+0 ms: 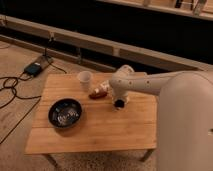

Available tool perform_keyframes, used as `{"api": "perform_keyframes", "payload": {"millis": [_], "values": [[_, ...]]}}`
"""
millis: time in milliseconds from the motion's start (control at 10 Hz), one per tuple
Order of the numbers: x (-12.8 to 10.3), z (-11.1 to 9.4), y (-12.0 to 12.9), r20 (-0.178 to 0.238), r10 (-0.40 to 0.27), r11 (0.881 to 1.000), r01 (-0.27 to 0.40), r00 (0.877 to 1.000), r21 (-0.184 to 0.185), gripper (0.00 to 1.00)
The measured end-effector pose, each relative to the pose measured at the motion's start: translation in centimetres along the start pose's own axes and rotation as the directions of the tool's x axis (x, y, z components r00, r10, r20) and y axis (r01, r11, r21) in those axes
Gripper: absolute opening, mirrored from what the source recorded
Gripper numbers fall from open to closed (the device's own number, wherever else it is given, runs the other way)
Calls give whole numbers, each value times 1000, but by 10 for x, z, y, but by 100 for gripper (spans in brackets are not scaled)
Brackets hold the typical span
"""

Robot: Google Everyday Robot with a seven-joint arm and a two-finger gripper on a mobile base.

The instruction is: Place the eraser on the white sponge

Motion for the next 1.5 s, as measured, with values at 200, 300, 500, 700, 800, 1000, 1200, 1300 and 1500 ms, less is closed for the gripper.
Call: {"api": "perform_keyframes", "payload": {"millis": [200, 300, 500, 700, 800, 1000, 1200, 1300, 1500], "values": [[-1, 2, -2, 1, -6, 1000, 6, 1000, 11, 0], [-2, 2, -3, 1, -8, 1000, 8, 1000, 18, 0], [-2, 3, -1, 3, -10, 1000, 10, 1000, 25, 3], [-4, 1, 1, 12, -10, 1000, 10, 1000, 29, 19], [-4, 1, 1, 12, -10, 1000, 10, 1000, 29, 22], [-4, 1, 1, 12, -10, 1000, 10, 1000, 29, 22], [-4, 1, 1, 12, -10, 1000, 10, 1000, 29, 22], [-4, 1, 1, 12, -10, 1000, 10, 1000, 29, 22], [-4, 1, 1, 12, -10, 1000, 10, 1000, 28, 22]]}}
